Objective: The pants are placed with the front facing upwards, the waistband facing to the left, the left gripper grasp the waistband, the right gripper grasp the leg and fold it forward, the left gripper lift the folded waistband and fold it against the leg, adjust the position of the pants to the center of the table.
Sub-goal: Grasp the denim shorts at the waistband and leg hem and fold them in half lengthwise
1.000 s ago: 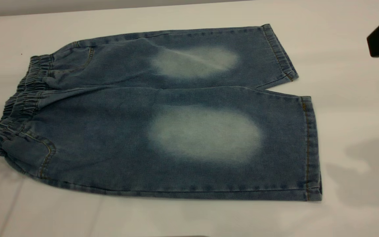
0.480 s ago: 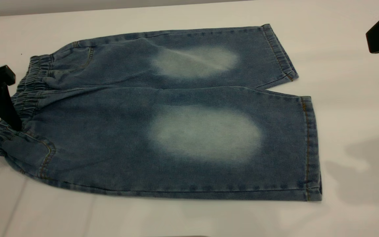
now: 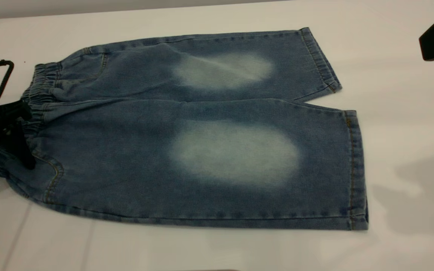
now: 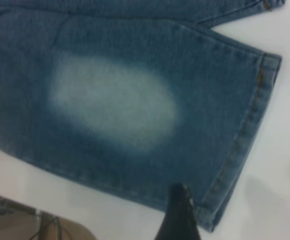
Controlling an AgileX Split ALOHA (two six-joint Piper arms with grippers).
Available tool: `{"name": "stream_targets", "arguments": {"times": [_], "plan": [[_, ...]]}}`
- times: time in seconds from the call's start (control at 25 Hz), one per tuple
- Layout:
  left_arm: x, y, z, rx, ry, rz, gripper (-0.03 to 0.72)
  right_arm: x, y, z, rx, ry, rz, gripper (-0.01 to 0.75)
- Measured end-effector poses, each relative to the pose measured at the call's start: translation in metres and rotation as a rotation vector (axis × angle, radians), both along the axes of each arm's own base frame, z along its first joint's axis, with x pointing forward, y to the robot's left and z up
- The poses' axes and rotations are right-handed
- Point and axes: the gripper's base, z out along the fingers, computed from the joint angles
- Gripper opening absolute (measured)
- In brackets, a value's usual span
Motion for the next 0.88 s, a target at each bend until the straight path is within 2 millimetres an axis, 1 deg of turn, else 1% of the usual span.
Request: {"name": "stream_targets", "arguments": {"times": [0.08,0.16,0.2,0.28,0.32,0.4,0.52,0.8,0.88], "plan": [[0.000,0.000,-0.001,0.000,-0.001,0.003,0.388,-0.002,0.001,-0.002,0.008,0.018,0.007,0.494],[0.000,0.000,-0.001,0.000,-0.003,0.001,0.264,-0.006,0.002,-0.008,0.026,0.055,0.003,0.494],[0.000,0.000,-0.001,-0.001,0.000,0.002,0.195,-0.009,0.002,-0.013,0.037,0.080,-0.004,0.494],[0.000,0.000,-0.001,-0.003,0.001,0.002,0.083,-0.013,0.003,-0.026,0.063,0.142,-0.027,0.494],[0.000,0.000,-0.001,-0.004,0.004,-0.009,0.068,-0.015,0.004,-0.032,0.076,0.175,-0.040,0.494],[0.000,-0.001,0.001,-0.003,0.003,-0.043,0.060,-0.018,0.005,-0.045,0.105,0.239,-0.063,0.494],[-0.001,-0.002,0.008,-0.013,-0.003,-0.079,0.058,-0.015,0.009,-0.062,0.148,0.309,-0.070,0.494],[0.003,-0.008,0.051,-0.044,-0.140,-0.151,0.057,-0.005,0.016,-0.107,0.218,0.449,-0.061,0.494],[0.003,-0.010,0.059,-0.057,-0.170,-0.167,0.057,-0.004,0.018,-0.121,0.236,0.492,-0.058,0.494]]}}
